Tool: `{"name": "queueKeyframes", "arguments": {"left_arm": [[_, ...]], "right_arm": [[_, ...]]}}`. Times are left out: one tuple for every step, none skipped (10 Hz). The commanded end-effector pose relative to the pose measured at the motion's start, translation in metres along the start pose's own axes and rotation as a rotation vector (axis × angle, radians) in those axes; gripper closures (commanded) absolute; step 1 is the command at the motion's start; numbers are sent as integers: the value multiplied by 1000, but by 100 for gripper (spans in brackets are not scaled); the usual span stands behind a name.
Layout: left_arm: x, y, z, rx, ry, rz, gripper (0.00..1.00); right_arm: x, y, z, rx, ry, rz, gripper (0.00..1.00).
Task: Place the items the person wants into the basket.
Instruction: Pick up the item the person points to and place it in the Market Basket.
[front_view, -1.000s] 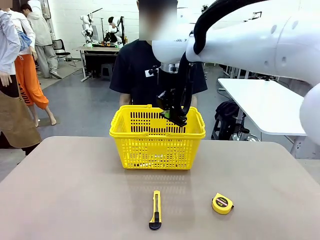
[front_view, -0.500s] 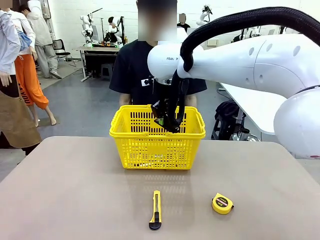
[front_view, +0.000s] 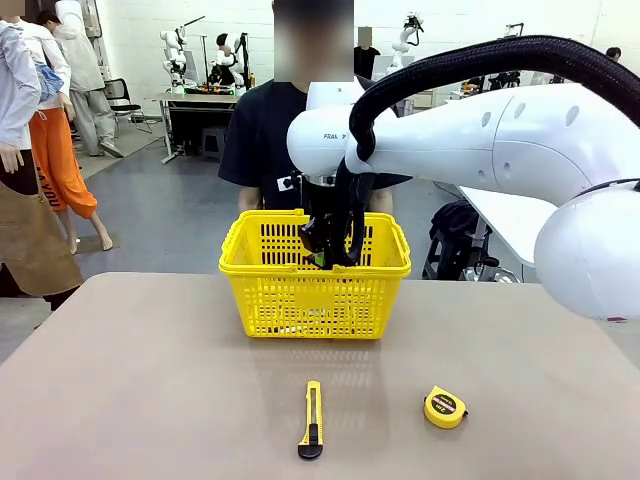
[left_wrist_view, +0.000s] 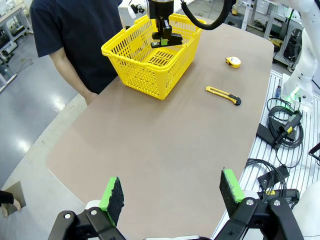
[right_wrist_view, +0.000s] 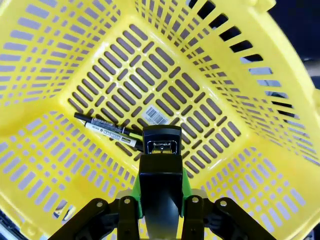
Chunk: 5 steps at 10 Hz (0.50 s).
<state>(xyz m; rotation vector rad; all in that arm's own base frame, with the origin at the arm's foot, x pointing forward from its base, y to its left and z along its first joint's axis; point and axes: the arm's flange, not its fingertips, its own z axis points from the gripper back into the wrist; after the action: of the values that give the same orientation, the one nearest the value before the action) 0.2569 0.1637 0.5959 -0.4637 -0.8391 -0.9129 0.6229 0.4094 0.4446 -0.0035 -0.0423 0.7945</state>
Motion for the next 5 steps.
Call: {"name": "queueKeyframes", "arguments": {"left_arm": [[0,2,0,2,5,3,0],[0,2,0,2,5,3,0],[0,2,0,2,5,3,0],[0,2,0,2,5,3,0],[0,2,0,2,5,3,0]], "right_arm": [[6,-3,3,-35,29,9,69],[6,-2,4,-40,29,18,69],[6,-1,3,-43,32,19,69],[6,-1,3,-47,34,25,60],[6,-1,3,-45,37,29,49]]}}
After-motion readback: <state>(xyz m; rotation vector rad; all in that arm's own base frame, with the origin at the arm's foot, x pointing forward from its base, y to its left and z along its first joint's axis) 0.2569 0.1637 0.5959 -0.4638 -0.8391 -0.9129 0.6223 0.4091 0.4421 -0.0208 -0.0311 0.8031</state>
